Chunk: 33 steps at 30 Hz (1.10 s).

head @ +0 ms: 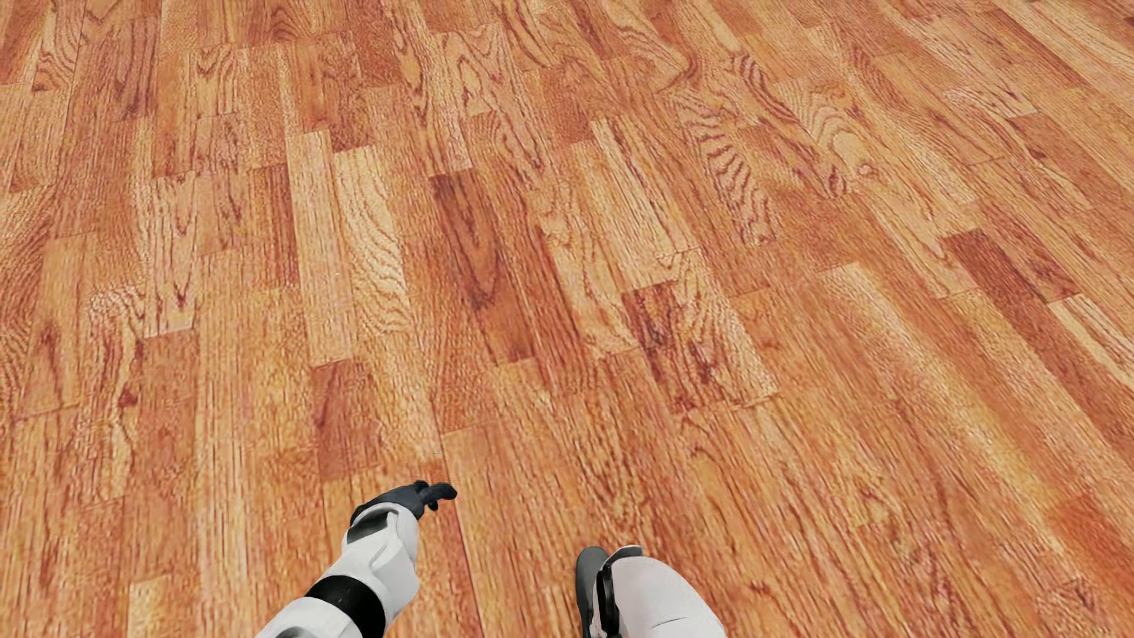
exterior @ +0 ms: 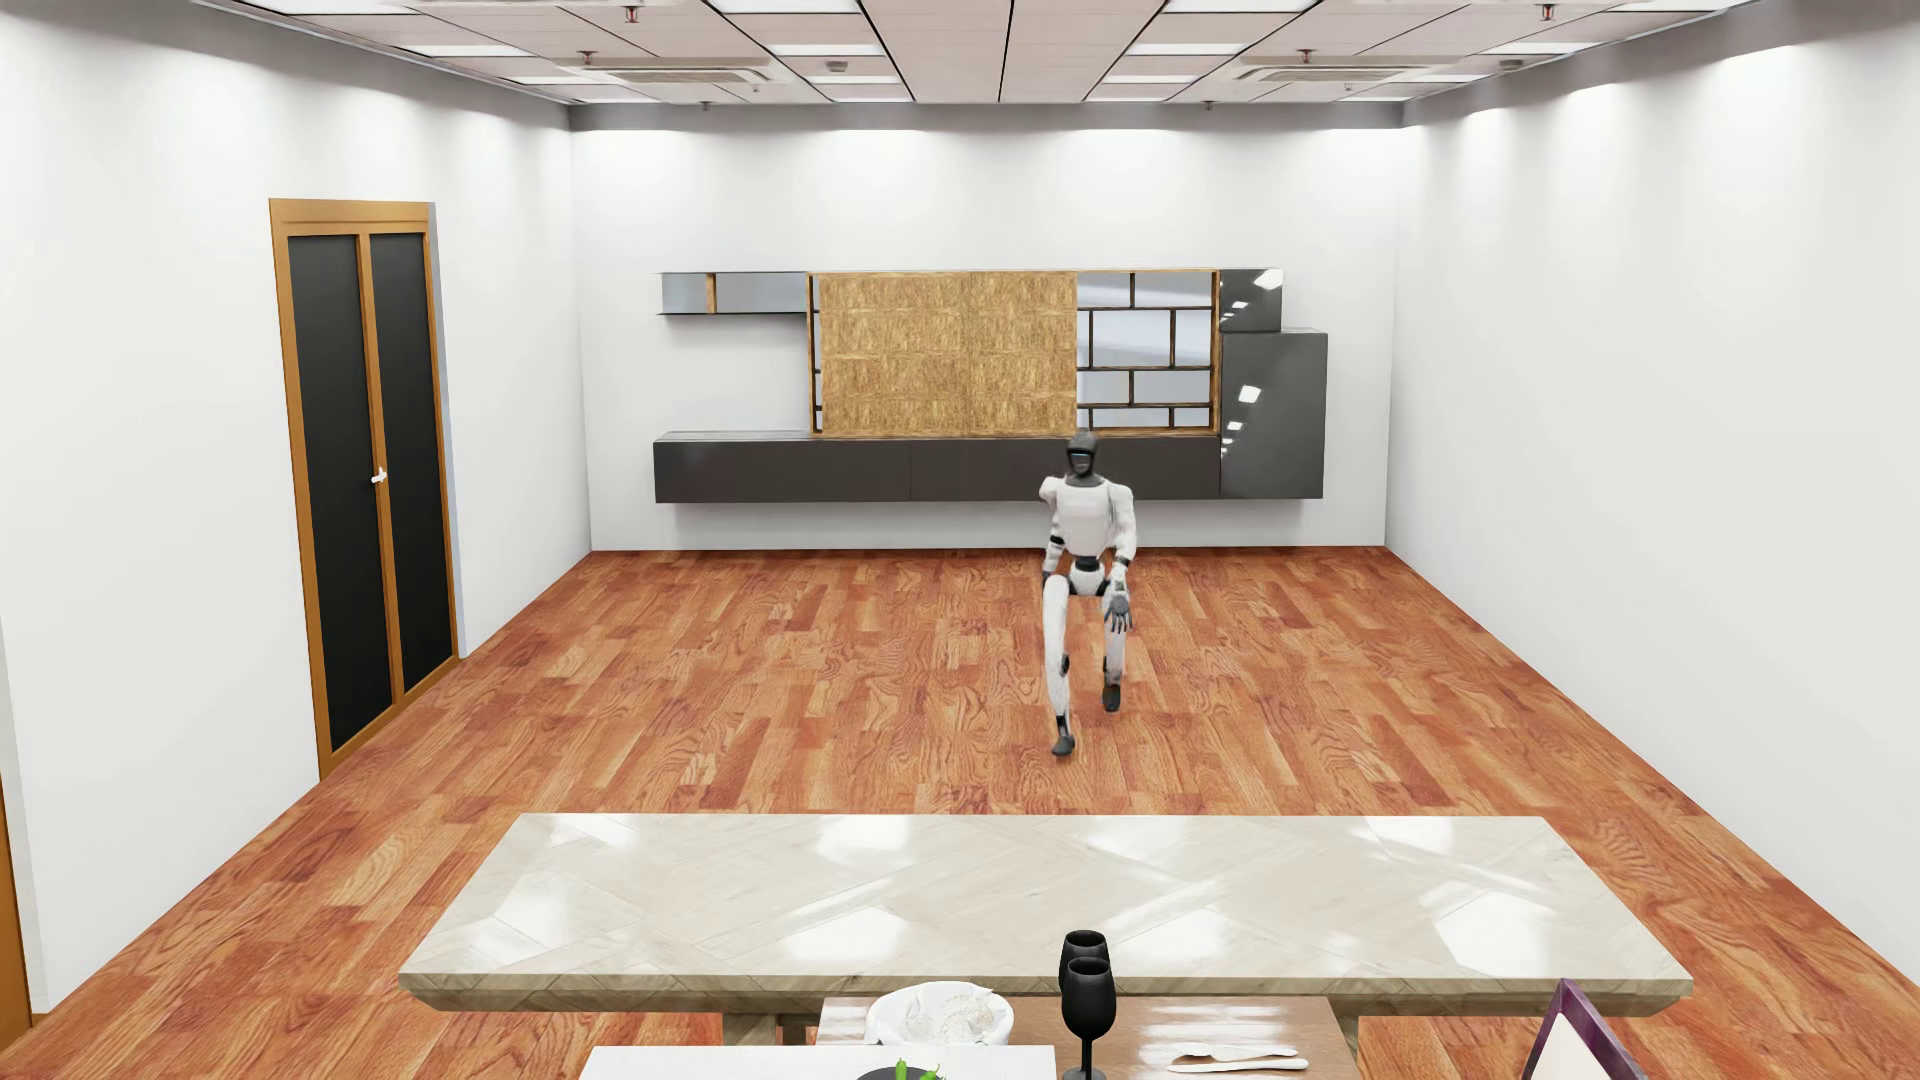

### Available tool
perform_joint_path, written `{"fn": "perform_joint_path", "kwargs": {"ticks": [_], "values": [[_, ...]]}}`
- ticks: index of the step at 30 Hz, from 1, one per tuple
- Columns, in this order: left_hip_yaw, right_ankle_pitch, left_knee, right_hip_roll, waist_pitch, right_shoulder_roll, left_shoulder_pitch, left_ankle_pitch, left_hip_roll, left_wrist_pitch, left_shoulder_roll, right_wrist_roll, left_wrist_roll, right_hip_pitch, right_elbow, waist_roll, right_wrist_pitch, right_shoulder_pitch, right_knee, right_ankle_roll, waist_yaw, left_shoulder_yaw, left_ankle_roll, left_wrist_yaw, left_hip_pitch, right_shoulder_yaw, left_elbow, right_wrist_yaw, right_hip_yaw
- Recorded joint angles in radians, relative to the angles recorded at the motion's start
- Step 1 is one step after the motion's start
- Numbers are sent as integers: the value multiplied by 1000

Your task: Approach table

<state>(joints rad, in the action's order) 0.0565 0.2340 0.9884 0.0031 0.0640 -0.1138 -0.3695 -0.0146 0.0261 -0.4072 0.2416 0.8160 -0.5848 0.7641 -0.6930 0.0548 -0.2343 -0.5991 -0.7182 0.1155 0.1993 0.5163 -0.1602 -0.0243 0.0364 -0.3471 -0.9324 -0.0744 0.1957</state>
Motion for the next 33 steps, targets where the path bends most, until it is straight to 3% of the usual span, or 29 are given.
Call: {"fn": "perform_joint_path", "kwargs": {"ticks": [1,2,4,6,7,9,11,12,13,15,16,18,20,22,24,25,26,27,28,29,30,31,32,33], "values": [[18,60,198,6,6,17,71,-35,45,3,4,21,22,-65,-12,2,-2,33,-4,-2,-4,20,-20,16,123,8,-42,-15,-2],[30,106,335,14,9,33,142,31,90,11,8,35,40,-146,-3,4,14,67,26,-17,-17,42,33,45,256,13,-73,-15,-4],[73,168,364,29,3,40,301,126,158,13,22,12,86,-328,62,2,62,128,138,-60,-57,47,121,97,497,-1,-83,62,-19],[107,225,124,45,-15,52,489,154,165,15,55,-62,151,-503,120,-7,146,169,234,-85,-103,-20,138,118,656,2,-38,141,-49],[108,259,-64,56,-26,73,594,145,163,24,77,-87,179,-582,135,-11,195,193,262,-89,-125,-77,115,122,700,27,3,148,-65],[93,325,-520,63,-50,134,811,98,173,37,83,-93,198,-742,168,-12,247,262,316,-108,-167,-249,99,88,708,102,119,127,-107],[129,329,-721,20,-70,187,984,73,217,33,3,-87,185,-873,197,-12,243,332,309,-140,-204,-466,178,-9,669,138,236,114,-147],[150,263,-625,-25,-74,199,1012,-15,218,21,-56,-90,169,-901,212,-19,224,352,234,-155,-220,-544,207,-57,664,123,267,122,-166],[160,128,-486,-77,-73,194,992,-31,201,4,-103,-101,150,-890,229,-31,204,351,91,-165,-234,-585,222,-96,661,86,271,148,-181],[192,-273,-298,-187,-61,149,848,152,145,-22,-138,-145,113,-737,235,-59,174,316,-327,-188,-242,-558,220,-107,598,21,223,208,-178],[207,-316,-282,-245,-55,145,753,225,111,-14,-135,-143,86,-620,209,-73,162,310,-502,-162,-231,-499,216,-76,535,34,194,191,-162],[202,-152,-352,-254,-49,159,541,302,32,34,-108,-70,5,-396,123,-96,135,306,-634,-102,-192,-341,207,-21,377,98,147,83,-139],[157,-36,-475,-222,-54,126,315,347,-35,70,-98,-25,-74,-234,36,-102,84,295,-478,-136,-158,-189,195,7,207,82,130,53,-64],[100,-36,-532,-159,-64,89,121,421,-69,119,-98,-38,-109,-124,-7,-94,55,283,-122,-190,-121,-91,183,20,77,16,203,84,-67],[19,-102,-567,-100,-75,55,-15,501,-66,177,-93,-62,-95,-108,-12,-84,59,252,376,-204,-84,-48,165,-29,-40,-34,338,93,-142],[-8,-104,-576,-108,-77,45,-46,529,-59,203,-87,-64,-72,-110,-17,-82,55,231,516,-203,-71,-41,151,-71,-106,-48,407,83,-117],[-19,-97,-553,-129,-77,41,-48,524,-47,220,-74,-54,-49,-114,-29,-84,45,214,515,-173,-64,-41,135,-108,-165,-51,470,65,-33],[-21,-137,-482,-142,-74,40,-24,460,-25,224,-50,-33,-37,-109,-48,-84,33,204,390,-93,-59,-44,122,-130,-198,-42,526,46,34],[-20,-160,-351,-133,-68,40,27,326,12,213,-19,-5,-35,-92,-74,-79,23,204,233,-21,-54,-54,118,-139,-194,-23,573,29,34],[-22,-105,-153,-115,-59,44,100,124,51,190,6,25,-30,-101,-100,-71,18,211,100,11,-53,-75,87,-143,-140,1,603,11,34],[-11,-12,78,-90,-50,53,183,-45,100,156,17,55,-11,-138,-118,-62,22,226,27,8,-59,-104,51,-145,-40,28,605,-9,38],[-4,60,270,-58,-42,63,254,-78,149,112,17,76,16,-198,-120,-50,39,245,9,-3,-73,-129,75,-137,87,53,568,-24,42],[-3,113,387,-24,-38,75,307,2,168,59,12,85,36,-270,-108,-38,63,269,28,-12,-95,-140,153,-115,223,68,492,-22,37],[19,153,414,6,-39,87,353,69,181,4,8,85,37,-348,-90,-31,88,294,64,-23,-118,-133,197,-79,348,77,391,-6,19]]}}
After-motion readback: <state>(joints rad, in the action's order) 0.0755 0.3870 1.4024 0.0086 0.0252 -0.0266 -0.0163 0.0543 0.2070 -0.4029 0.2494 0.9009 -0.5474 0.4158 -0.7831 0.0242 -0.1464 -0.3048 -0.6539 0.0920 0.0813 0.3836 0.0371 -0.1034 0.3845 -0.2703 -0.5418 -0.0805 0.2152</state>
